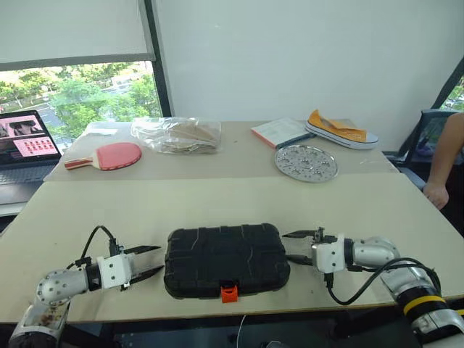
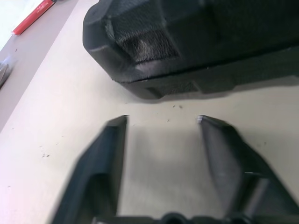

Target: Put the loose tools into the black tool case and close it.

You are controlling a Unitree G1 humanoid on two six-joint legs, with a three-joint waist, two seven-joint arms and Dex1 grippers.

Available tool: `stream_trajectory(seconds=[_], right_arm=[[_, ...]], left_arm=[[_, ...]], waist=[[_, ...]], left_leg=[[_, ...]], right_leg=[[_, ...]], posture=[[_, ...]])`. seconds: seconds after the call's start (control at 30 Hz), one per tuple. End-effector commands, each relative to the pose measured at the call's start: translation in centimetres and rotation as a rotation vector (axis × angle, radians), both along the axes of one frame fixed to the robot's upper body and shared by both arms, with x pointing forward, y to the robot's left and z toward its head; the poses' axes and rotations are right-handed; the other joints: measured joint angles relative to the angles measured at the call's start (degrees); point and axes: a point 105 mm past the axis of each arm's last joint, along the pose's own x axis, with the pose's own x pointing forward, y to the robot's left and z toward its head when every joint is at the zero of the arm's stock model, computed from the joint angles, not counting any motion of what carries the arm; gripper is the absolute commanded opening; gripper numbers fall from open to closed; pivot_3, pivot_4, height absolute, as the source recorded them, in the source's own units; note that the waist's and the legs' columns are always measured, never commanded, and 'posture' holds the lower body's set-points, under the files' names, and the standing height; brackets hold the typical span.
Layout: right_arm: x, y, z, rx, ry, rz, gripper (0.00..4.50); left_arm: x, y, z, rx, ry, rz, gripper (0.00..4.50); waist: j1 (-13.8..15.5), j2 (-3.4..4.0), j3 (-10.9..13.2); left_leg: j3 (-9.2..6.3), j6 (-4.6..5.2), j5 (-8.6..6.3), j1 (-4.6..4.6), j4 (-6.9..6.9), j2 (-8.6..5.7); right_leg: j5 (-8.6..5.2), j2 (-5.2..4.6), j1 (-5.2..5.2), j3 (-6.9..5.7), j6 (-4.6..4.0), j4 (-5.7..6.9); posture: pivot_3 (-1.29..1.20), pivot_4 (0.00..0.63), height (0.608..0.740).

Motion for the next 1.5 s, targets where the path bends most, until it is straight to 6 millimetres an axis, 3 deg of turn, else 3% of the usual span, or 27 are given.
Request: stream_trajectory(seconds=[0.03, 0.07, 0.17, 0.43, 0.5, 0.7, 0.97, 1.13, 1.27, 1.33, 1.5], right_arm=[[-1.1, -1.2, 0.4, 0.039, 0.107, -0.041, 3.88], [-1.5, -1.4, 0.8, 0.078, 0.146, -0.058, 3.73], [-3.2, -1.6, 1.3, 0.127, 0.257, -0.083, 2.94], [-9.2, 0.4, -0.5, 0.105, 0.494, -0.11, 0.2], [-10.2, 1.1, -1.4, 0.104, 0.537, -0.125, 0.0], [-9.9, 3.3, -3.0, 0.081, 0.549, -0.175, 0.0], [-3.8, 4.4, -1.4, 0.157, 0.385, -0.277, 0.0], [-0.4, 4.5, -0.7, 0.19, 0.324, -0.314, 0.0], [1.1, 4.6, -0.5, 0.192, 0.3, -0.315, 0.0], [1.3, 4.1, -0.4, 0.187, 0.307, -0.314, 0.0], [-1.4, 3.7, -0.6, 0.191, 0.442, -0.288, 0.0]], left_arm=[[1.0, 1.6, 1.6, -0.129, 0.045, 0.117, 4.39], [1.4, 1.8, 1.9, -0.169, 0.067, 0.143, 4.49], [2.8, 1.4, 3.0, -0.233, 0.099, 0.175, 3.98], [5.7, -1.6, 5.3, -0.317, 0.117, 0.146, 0.79], [6.1, -2.8, 5.2, -0.316, 0.135, 0.116, 0.05], [6.0, -5.5, 4.0, -0.265, 0.249, 0.004, 0.05], [4.3, -6.0, 3.0, -0.255, 0.435, -0.069, 0.05], [3.9, -5.7, 2.8, -0.301, 0.425, -0.013, 0.05], [3.8, -5.4, 3.0, -0.341, 0.4, 0.033, 0.05], [4.2, -5.0, 3.9, -0.394, 0.35, 0.065, 0.05], [4.7, -6.3, 7.7, -0.526, 0.32, -0.016, 0.05]], waist=[[0.6, 0.0, 0.0], [0.8, 0.0, 0.0], [1.6, 0.0, 0.0], [2.2, -0.01, 0.0], [2.1, -0.01, 0.0], [1.8, -0.18, 0.0], [1.1, -0.56, 0.1], [0.9, -0.56, 0.1], [1.0, -0.55, 0.1], [0.9, -0.53, 0.1], [1.8, -0.51, 0.2]], left_leg=[[0.0, 0.0, 0.0, -0.02, 0.0, 0.03], [-0.01, 0.01, -0.01, -0.04, 0.0, 0.04], [-0.07, 0.03, -0.02, -0.26, 0.02, 0.06], [-0.11, 0.02, -0.02, -0.6, 0.17, 0.0], [-0.1, 0.02, -0.02, -0.59, 0.21, -0.07], [-0.08, 0.0, -0.01, -0.56, 0.44, -0.05], [-0.08, -0.12, 0.08, -0.47, 0.57, 0.11], [-0.09, -0.1, 0.08, -0.52, 0.81, 0.16], [-0.1, -0.12, 0.09, -0.56, 0.81, 0.16], [-0.1, -0.12, 0.09, -0.57, 0.8, 0.16], [-0.24, -0.11, 0.08, -0.89, 0.83, 0.15]], right_leg=[[0.0, 0.01, -0.02, -0.02, 0.0, 0.0], [0.0, 0.02, -0.05, -0.04, 0.0, -0.01], [0.0, 0.0, -0.17, -0.15, 0.0, -0.03], [0.03, 0.06, -0.3, -0.24, 0.05, -0.06], [0.03, 0.05, -0.28, -0.22, 0.06, -0.07], [0.04, 0.16, -0.23, -0.14, 0.08, -0.04], [0.16, 0.39, -0.15, 0.02, -0.02, 0.01], [0.3, 0.4, -0.15, 0.07, -0.02, 0.04], [0.33, 0.39, -0.21, 0.09, -0.06, 0.07], [0.33, 0.39, -0.22, 0.09, -0.07, 0.07], [0.34, 0.35, -0.41, -0.08, -0.07, 0.03]], posture=[[0.0, 0.15, 0.74], [0.0, 0.15, 0.74], [0.0, 0.15, 0.74], [0.0, 0.15, 0.74], [0.0, 0.15, 0.74], [0.0, 0.15, 0.74], [0.0, 0.15, 0.74], [0.0, 0.15, 0.74], [0.0, 0.15, 0.74], [0.0, 0.15, 0.74], [0.0, 0.15, 0.74]])
